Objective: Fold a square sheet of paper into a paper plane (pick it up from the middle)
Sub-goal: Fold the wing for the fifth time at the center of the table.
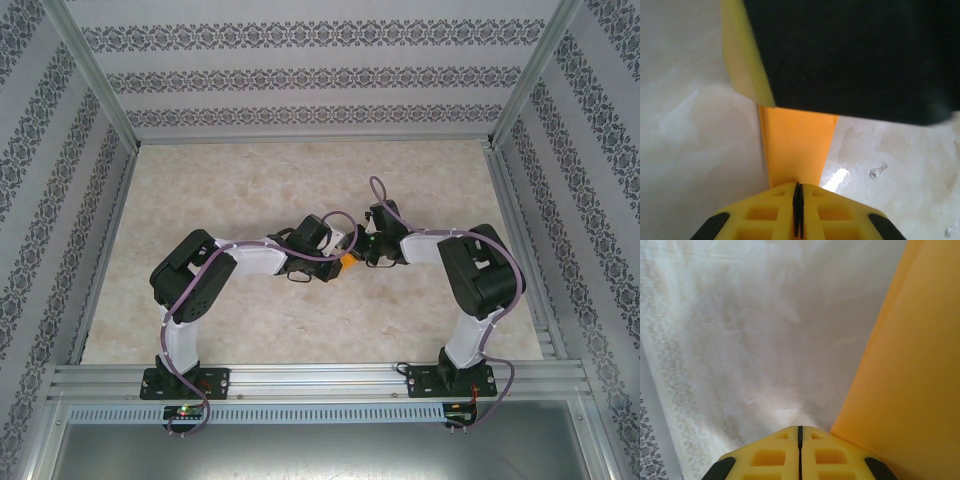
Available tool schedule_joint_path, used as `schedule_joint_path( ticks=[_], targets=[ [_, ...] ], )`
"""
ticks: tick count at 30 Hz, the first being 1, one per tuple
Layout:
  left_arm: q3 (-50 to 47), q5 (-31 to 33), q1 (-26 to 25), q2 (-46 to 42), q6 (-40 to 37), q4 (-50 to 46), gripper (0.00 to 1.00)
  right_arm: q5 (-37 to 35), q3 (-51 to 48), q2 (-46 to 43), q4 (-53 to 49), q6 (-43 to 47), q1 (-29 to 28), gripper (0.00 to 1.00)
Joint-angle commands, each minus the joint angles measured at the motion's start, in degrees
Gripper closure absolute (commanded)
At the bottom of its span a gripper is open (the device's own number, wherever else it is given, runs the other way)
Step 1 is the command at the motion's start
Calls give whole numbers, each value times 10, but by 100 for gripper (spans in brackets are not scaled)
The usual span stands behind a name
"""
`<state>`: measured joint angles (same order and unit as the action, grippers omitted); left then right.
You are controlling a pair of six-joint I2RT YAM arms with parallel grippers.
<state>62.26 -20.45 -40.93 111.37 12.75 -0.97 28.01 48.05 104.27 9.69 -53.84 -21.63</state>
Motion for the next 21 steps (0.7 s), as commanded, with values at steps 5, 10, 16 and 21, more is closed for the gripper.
schedule_joint_path(
  ticks=[5,10,16,21],
  targets=[
    [-45,47,-4,13,-25,-133,87,-54,26,15,-61,59,26,93],
    [-59,44,-4,10,-31,-140,87,-74,30,21,-71,91,52,93],
    [-72,39,-3,2,-39,-152,87,-74,25,28,-55,105,76,93],
    [-80,20,-3,-1,-37,-153,87,-64,16,35,-19,108,95,93]
  ],
)
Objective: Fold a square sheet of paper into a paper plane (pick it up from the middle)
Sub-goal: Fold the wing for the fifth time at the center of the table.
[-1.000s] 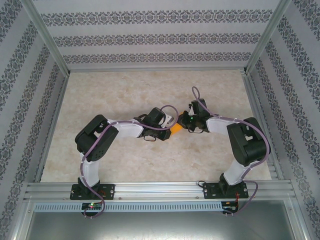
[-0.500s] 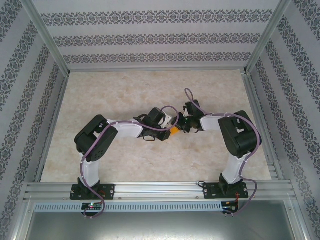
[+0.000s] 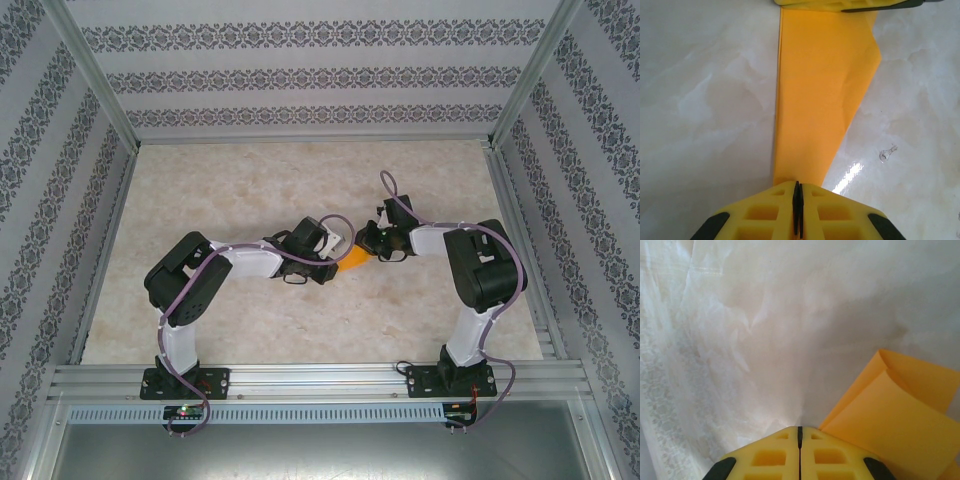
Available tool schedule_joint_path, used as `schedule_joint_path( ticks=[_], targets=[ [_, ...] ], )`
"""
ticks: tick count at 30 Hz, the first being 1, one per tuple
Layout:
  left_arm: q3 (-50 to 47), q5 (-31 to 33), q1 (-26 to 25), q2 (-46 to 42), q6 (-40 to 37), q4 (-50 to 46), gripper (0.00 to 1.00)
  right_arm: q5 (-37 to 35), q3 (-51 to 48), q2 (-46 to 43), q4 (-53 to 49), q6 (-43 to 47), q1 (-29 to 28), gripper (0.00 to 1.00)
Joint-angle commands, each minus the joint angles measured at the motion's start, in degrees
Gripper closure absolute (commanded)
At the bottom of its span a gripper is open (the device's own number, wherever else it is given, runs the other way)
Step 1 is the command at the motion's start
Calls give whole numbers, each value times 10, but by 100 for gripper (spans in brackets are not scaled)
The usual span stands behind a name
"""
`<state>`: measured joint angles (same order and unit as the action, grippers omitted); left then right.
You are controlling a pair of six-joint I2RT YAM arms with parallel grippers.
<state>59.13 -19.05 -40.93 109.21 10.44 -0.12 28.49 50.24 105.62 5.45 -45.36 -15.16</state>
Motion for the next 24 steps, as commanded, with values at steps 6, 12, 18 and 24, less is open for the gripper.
schedule_joint_path(
  ticks=[6,12,18,24],
  targets=[
    [-60,7,-3,9,-20,-172,87,-53,-10,33,55,24,56,93],
    [-66,1,-2,2,-19,-176,87,-54,-4,37,58,30,76,93],
    [-70,-11,-3,4,-15,-169,87,-28,-1,33,61,29,103,92],
    [-47,-29,-2,9,-9,-168,85,-16,12,5,28,41,105,91]
  ],
)
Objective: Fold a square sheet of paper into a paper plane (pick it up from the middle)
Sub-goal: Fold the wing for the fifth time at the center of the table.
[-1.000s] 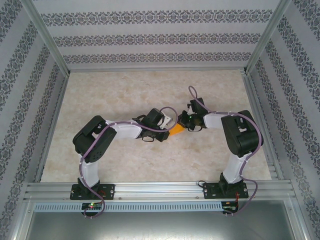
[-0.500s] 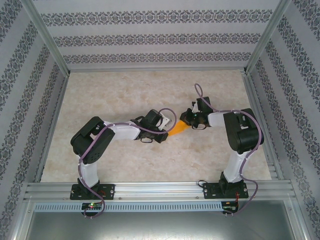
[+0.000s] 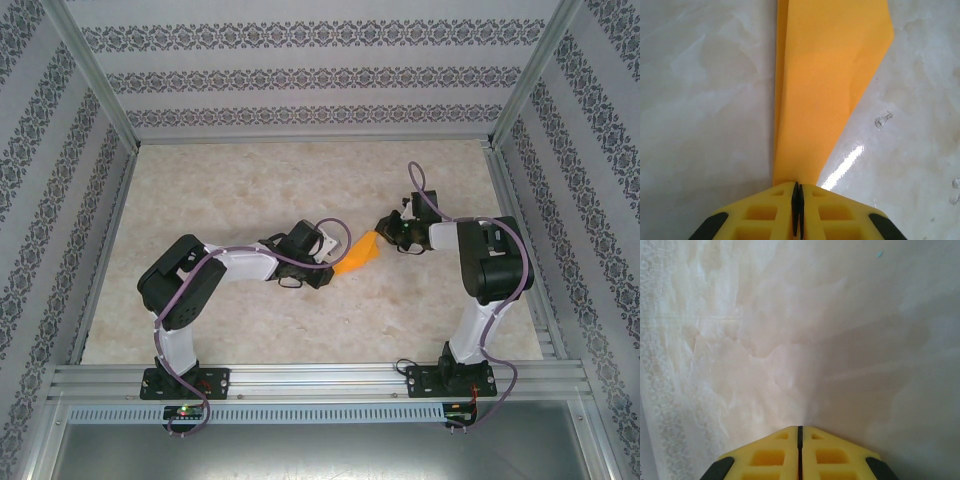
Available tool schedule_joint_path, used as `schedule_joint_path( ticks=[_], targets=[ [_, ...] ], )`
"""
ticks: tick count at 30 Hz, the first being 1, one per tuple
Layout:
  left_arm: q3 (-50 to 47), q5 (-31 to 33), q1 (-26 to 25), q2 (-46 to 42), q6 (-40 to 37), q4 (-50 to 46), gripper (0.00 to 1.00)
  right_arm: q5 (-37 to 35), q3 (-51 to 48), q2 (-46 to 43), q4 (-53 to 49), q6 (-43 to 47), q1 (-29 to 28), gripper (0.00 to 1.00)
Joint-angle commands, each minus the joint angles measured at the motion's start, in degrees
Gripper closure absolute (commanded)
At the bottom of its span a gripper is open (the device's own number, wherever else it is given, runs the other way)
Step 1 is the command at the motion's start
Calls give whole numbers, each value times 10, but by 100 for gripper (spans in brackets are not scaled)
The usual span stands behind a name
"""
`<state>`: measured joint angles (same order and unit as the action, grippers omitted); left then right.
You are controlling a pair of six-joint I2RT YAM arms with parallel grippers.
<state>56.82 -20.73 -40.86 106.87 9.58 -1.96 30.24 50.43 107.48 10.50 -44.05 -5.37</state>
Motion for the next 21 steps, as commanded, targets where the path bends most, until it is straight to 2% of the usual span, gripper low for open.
schedule_joint_path(
  ticks=[1,6,11,15,21],
  targets=[
    [-20,-18,-3,31,2,-148,85,-34,11,-24,-33,32,7,91],
    [20,-55,-4,30,24,-143,76,-33,3,-84,-83,49,8,86],
    [52,-53,-4,-5,38,-144,67,-23,-15,-145,-132,68,11,73],
    [77,-40,-6,-30,32,-165,57,-14,-32,-181,-151,81,11,62],
    [105,11,-16,-47,10,-193,45,-12,-65,-210,-152,88,11,54]
  ],
)
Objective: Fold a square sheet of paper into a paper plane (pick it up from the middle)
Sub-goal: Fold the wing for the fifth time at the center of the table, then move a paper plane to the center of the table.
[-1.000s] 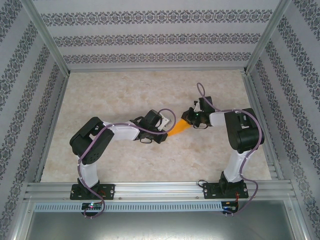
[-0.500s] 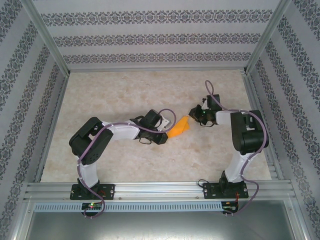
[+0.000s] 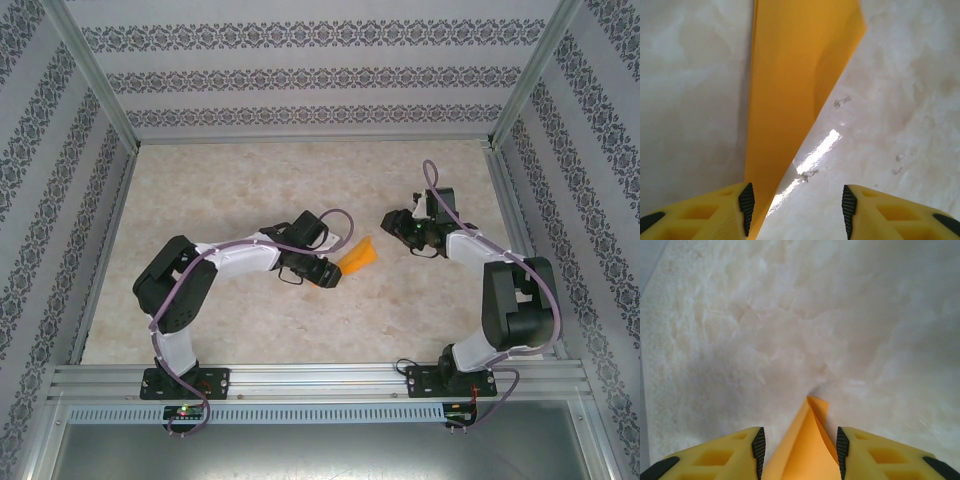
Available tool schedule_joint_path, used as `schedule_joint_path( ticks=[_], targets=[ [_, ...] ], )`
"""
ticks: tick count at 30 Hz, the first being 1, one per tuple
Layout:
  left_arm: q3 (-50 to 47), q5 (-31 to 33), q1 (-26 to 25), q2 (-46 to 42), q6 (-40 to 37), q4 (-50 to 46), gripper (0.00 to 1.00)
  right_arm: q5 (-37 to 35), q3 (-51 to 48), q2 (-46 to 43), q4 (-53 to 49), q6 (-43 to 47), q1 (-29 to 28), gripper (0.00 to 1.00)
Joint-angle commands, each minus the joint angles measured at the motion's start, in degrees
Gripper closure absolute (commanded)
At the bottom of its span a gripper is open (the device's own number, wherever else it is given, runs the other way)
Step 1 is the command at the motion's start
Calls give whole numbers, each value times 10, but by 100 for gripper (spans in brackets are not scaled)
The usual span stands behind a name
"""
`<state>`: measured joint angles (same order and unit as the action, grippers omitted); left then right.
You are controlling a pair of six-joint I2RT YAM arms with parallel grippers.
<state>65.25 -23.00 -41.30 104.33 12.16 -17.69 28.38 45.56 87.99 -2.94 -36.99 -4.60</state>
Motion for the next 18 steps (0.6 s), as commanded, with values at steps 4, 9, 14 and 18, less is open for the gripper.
schedule_joint_path(
  ticks=[4,9,14,18],
  targets=[
    [45,61,-18,-1,-32,-47,41,8,-33,-22,-16,18,5,52],
    [92,59,-32,41,-47,-72,40,11,-44,-22,-12,19,7,51],
    [129,88,-34,82,-52,-89,40,13,-51,-25,-9,18,10,49],
    [148,121,-33,101,-54,-103,43,18,-54,-24,-5,18,13,49]
  ],
)
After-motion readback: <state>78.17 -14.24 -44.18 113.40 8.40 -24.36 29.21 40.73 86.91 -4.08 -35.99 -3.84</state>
